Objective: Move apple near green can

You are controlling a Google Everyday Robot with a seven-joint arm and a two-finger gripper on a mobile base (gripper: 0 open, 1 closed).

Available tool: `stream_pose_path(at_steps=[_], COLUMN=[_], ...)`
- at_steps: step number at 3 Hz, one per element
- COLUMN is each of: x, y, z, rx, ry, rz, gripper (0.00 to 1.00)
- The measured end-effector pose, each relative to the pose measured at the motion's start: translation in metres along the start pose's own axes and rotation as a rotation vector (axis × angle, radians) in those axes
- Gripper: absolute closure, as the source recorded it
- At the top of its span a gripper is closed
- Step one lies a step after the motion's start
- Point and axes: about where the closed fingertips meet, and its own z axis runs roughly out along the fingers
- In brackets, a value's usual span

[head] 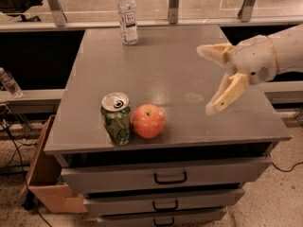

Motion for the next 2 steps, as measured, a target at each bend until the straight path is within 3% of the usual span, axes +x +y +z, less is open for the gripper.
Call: stream_pose_path(at_steps=[1, 2], x=[-0.0145, -0.0142], y=[-0.0113, -0.0109], z=[-0.0141, -0.0134], rx=[0.039, 0.037], ry=[-0.009, -0.009], rz=[-0.030, -0.030], gripper=[0.00, 0.00])
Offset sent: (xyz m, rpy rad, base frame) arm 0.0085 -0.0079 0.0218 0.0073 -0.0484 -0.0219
